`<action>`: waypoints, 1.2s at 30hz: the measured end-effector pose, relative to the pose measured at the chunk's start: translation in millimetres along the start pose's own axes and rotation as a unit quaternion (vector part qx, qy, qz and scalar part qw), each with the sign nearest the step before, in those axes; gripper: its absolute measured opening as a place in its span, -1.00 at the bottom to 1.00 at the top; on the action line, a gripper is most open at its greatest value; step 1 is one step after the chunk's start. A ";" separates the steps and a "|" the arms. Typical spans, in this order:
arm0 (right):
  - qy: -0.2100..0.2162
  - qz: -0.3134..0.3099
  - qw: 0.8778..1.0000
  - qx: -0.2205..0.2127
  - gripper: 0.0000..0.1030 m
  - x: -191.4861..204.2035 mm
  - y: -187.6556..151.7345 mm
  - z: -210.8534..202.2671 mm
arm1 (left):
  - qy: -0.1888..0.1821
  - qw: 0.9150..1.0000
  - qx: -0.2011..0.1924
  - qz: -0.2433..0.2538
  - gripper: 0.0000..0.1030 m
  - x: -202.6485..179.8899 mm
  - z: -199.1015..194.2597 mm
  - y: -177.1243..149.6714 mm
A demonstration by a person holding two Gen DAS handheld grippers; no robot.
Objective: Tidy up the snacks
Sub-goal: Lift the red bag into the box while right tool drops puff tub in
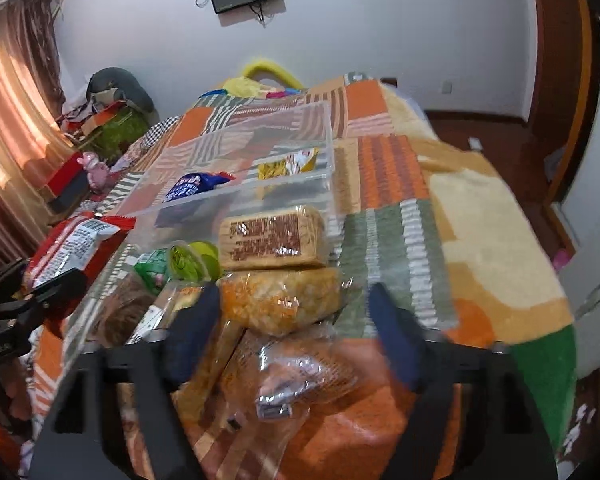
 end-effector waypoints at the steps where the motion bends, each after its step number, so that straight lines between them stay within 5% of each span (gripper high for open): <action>1: -0.007 -0.006 1.000 0.000 0.62 1.2 1.7 2.3 | 0.000 1.000 0.002 -0.001 0.36 0.1 0.7 -1.0; 9: -0.016 -0.017 0.999 0.037 0.62 6.0 1.2 38.5 | 0.000 1.000 0.013 -0.005 0.36 1.2 9.2 -6.9; 15: -0.015 0.016 0.999 0.025 0.53 -17.7 -7.1 24.5 | -0.006 1.000 0.017 -0.012 0.36 1.5 13.6 -7.4; 22: -0.007 0.037 0.999 0.037 -0.11 -36.2 -10.4 21.6 | -0.010 1.000 0.021 -0.014 0.36 -2.4 16.0 -9.0; 36: -0.013 -0.015 1.000 -0.013 -0.13 -11.5 4.6 -31.5 | 0.004 0.999 -0.024 -0.029 0.36 13.1 2.8 35.5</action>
Point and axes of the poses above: each gripper's, at about its wrist camera, not at the fingertips, and z roughly the way its jaws point, x to its left, y to its top, the point moved 8 cm from there along z, roughly the way its jaws point, and after that the axes turned 15 degrees about y, right-handed, at the moved point
